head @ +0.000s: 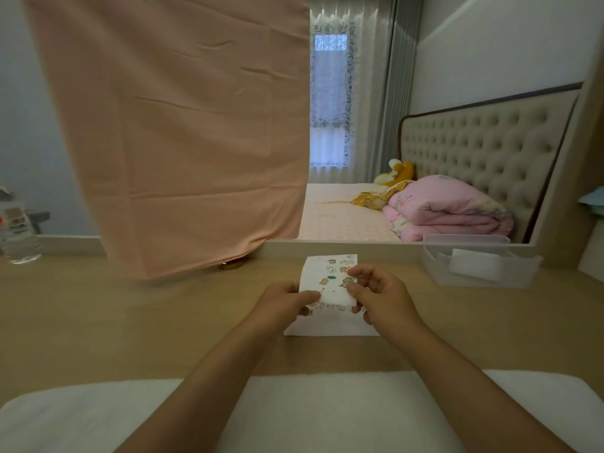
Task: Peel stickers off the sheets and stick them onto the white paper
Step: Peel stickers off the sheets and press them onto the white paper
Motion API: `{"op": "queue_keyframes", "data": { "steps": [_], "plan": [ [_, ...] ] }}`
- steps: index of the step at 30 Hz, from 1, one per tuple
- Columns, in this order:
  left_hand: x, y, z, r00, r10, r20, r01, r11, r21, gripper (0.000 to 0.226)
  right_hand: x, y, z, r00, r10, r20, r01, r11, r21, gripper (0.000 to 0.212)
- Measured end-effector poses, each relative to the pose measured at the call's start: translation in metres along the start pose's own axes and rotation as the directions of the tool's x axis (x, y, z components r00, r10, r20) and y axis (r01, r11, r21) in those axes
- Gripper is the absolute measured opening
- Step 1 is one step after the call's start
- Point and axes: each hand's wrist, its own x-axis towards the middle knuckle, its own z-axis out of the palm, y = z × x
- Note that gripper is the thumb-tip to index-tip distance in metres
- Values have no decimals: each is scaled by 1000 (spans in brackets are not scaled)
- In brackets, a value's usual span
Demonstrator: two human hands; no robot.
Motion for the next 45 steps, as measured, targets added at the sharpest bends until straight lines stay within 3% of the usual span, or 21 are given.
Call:
{"op": "queue_keyframes", "data": {
  "steps": [4,7,9,14,20,25,33,45],
  "plan": [
    [-1,-6,8,999,18,-40,-21,996,-92,9,1,9,-7,996,-77,-43,66,976,-210,18],
    [-4,-9,14,997,51,-53,-55,995,-88,13,0,11,-8,981,-183,-65,130,867,-482,19],
    [-6,-10,16,996,78,-41,-80,995,-57,15,-1,10,-6,965,-262,-18,214,823,-526,18],
    [-12,-14,19,985,165,-42,-168,981,-97,15,-6,12,-2,921,-373,113,372,754,-542,11],
    [-13,-20,20,954,285,-89,-292,953,-76,10,-8,12,2,908,-402,116,398,747,-532,9],
    [-14,-21,14,915,403,-27,-402,914,48,13,-8,12,0,897,-407,172,427,697,-577,6],
    [-16,-20,5,895,442,53,-445,881,163,15,-5,10,-5,952,-229,204,292,883,-368,9],
    [-20,-16,4,896,438,76,-445,883,150,16,-4,12,-4,968,-105,228,167,947,-274,14]
  ]
}}
